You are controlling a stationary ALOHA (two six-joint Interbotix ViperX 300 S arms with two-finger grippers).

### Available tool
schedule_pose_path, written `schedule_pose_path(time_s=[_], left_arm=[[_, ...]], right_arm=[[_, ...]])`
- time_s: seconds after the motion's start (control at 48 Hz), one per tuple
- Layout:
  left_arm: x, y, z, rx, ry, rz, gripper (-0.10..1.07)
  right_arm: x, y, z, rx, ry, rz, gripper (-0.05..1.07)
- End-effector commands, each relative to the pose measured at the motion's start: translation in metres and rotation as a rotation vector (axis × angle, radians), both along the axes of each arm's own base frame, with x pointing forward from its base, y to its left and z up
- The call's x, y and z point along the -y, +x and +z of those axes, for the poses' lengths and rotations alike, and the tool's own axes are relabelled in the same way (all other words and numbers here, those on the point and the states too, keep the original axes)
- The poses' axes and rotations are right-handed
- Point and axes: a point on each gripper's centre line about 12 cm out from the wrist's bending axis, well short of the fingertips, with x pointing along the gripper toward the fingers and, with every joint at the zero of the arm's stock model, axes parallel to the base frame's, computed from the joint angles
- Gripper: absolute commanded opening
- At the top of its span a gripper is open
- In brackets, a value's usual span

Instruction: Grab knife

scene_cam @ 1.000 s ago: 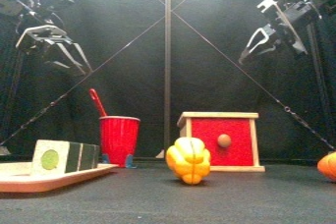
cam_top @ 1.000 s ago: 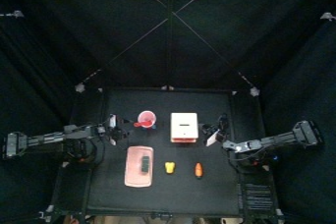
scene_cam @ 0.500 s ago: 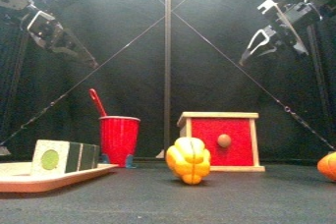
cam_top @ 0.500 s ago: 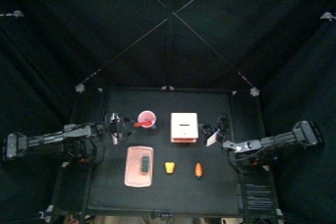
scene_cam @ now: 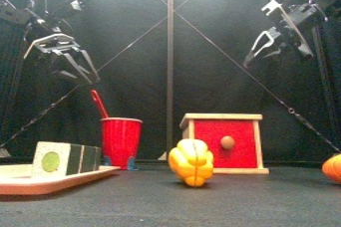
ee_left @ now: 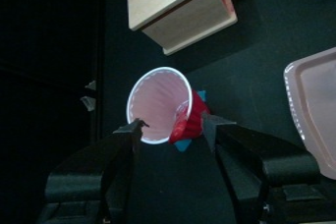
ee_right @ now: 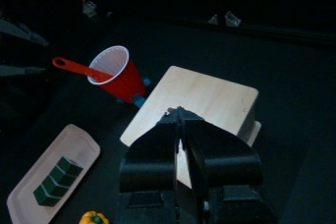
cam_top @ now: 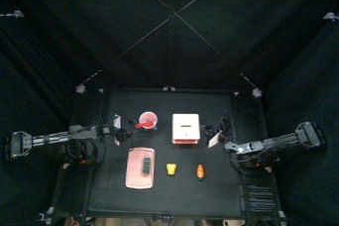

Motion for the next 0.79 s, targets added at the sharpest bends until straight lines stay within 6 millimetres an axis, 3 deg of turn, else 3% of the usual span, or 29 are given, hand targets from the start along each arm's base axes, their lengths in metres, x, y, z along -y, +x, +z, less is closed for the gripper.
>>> schedule_pose_path(time_s=[0.0,0.771], left_arm=[[0.001,0.003,0.005,0.027,-0.024,0.006,0.87],[-0.006,0.007,-0.013,-0.104,0.119,-0.054,0.87]], right_arm=[[0.000,0.000,0.004,0.011,0.002,-0.005,0.33],[0.003,-0.001,0.002,0.007,0.005,-0.018,0.33]])
